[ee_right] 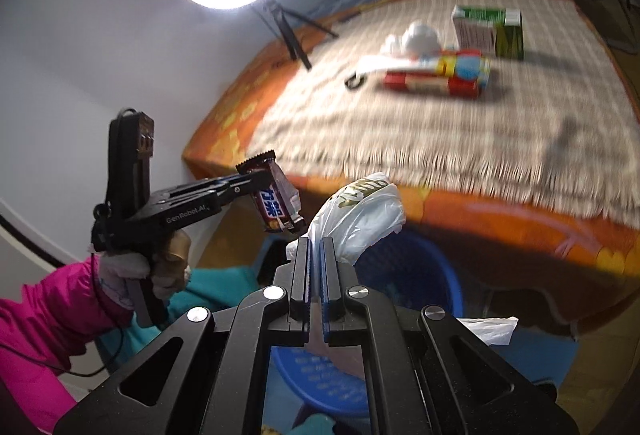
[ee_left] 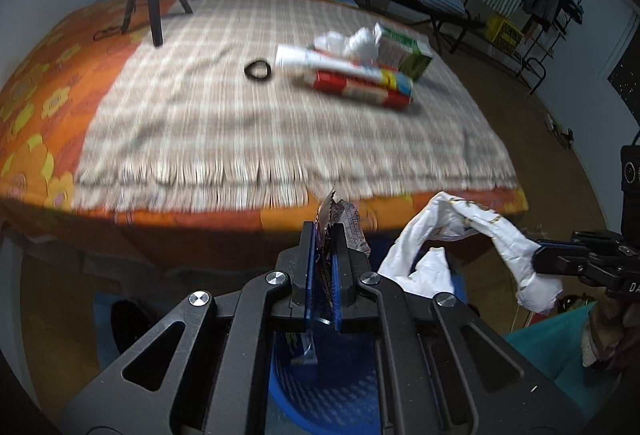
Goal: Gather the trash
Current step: 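Carry wrapper and plastic bag to the blue basket and release both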
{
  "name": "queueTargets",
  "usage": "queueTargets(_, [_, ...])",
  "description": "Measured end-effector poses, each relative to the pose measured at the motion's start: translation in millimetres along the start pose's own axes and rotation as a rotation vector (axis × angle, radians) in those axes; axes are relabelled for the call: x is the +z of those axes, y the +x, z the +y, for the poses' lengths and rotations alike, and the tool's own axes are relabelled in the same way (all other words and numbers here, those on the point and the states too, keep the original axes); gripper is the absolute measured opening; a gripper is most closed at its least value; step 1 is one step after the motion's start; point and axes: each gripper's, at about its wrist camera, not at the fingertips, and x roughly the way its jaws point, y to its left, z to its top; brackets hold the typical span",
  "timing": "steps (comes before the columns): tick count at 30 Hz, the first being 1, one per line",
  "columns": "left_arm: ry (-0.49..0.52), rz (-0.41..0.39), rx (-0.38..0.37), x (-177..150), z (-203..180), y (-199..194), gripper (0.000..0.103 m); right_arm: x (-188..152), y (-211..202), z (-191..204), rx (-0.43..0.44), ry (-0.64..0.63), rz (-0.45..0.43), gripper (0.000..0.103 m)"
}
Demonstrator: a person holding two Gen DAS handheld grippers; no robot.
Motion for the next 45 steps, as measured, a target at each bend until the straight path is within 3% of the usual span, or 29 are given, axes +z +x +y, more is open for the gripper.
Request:
queueTargets(18, [0.062,0.195,0.037,-63,-8,48,0.005,-46,59,-8,-0.052,0.011,0.184,0.003])
queueTargets(38, [0.118,0.299,0.067,-84,-23,73,0.006,-55,74,-28,-0.177,0.045,0.247,0.005])
queueTargets(41, [0.117,0.31,0.067,-85,-24,75,0.021,-55,76,-28,-0.193,0.042,0.26,0.006])
queueTargets(43, [0.116,0.304,0.071,-85,-24,75,0.049,-55,78,-28,-0.202,0.042,0.265,0.006])
queueTargets(45, [0.113,0.287,0.076,-84,-25,73,0.054,-54,78,-28,-0.208,0.044,0.267,0.006])
